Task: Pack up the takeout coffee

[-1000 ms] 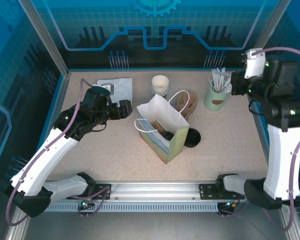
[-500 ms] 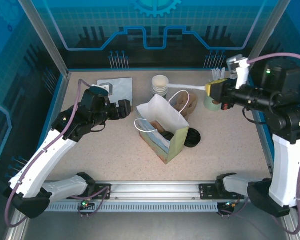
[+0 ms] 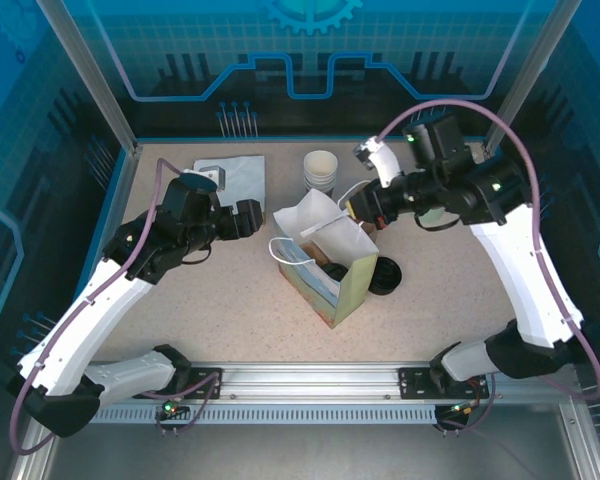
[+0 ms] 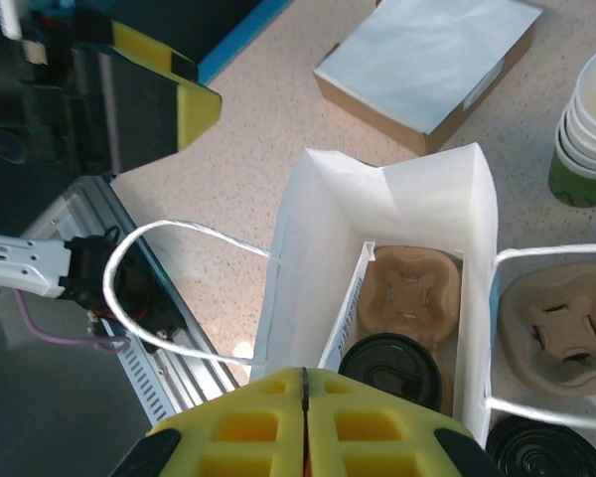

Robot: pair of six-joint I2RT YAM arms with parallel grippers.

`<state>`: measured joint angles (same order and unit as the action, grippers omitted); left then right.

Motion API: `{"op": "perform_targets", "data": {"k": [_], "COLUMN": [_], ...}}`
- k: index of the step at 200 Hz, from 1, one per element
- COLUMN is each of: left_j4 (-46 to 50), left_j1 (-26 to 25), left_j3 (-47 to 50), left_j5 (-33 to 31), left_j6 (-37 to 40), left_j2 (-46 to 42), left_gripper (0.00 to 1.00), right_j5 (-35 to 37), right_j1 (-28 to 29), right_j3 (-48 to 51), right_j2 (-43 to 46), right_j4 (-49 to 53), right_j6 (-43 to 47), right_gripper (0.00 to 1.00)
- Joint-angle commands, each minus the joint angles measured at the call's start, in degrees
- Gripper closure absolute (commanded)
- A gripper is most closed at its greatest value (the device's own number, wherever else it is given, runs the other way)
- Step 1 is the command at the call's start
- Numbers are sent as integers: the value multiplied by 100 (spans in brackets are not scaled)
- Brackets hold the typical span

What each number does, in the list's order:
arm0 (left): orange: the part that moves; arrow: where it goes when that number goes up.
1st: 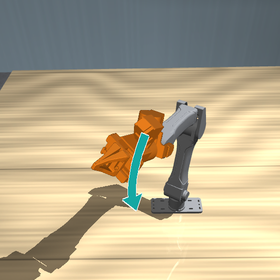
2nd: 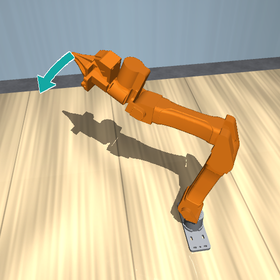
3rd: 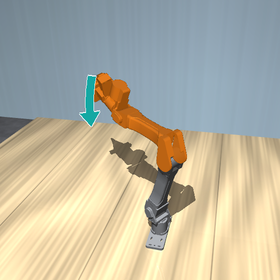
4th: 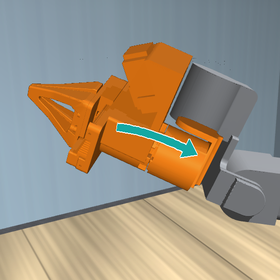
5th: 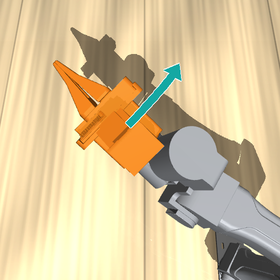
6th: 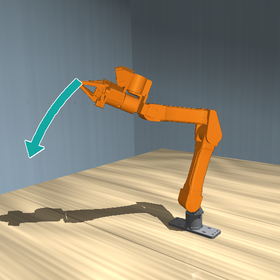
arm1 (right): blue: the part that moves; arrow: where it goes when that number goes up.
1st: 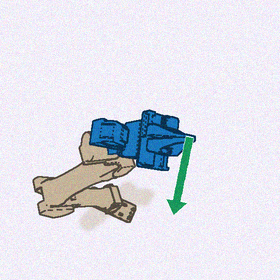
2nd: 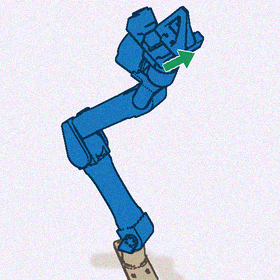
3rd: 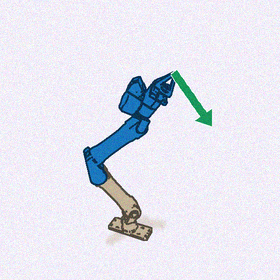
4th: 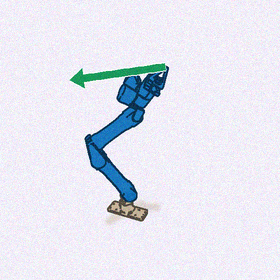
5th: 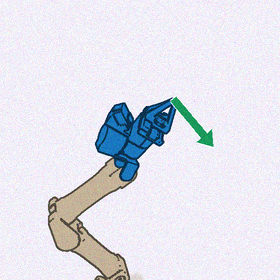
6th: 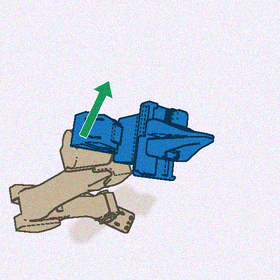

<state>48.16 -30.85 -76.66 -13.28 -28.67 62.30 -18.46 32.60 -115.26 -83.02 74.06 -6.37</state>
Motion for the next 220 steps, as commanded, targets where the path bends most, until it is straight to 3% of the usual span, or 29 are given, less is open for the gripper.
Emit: {"op": "perform_targets", "data": {"k": [1,63,101,138,165,220], "left_j4": [62,35,76,132,210,147], "left_j1": [53,53,58,156,567,2065], "left_j3": [-64,-43,-47,-70,-115,-20], "left_j5": [-52,24,13,21,339,1487], "left_j6": [-165,-192,-188,-176,-210,9], "left_j2": [-26,1,0,30,76,452], "left_gripper": [11,11,11,10,8,9], "right_j5": [106,-154,88,587,1010,1128], "right_j1": [239,484,476,307,113,-484], "right_j3": [56,148,-328,-449,-64,1404], "right_j2": [-280,-1201,-1541,-1076,-350,1236], "right_j4": [-153,-563,-438,-518,-785,-1666], "right_j6": [82,-99,-27,-25,-35,-142], "right_gripper": [89,85,70,62,54,35]}}
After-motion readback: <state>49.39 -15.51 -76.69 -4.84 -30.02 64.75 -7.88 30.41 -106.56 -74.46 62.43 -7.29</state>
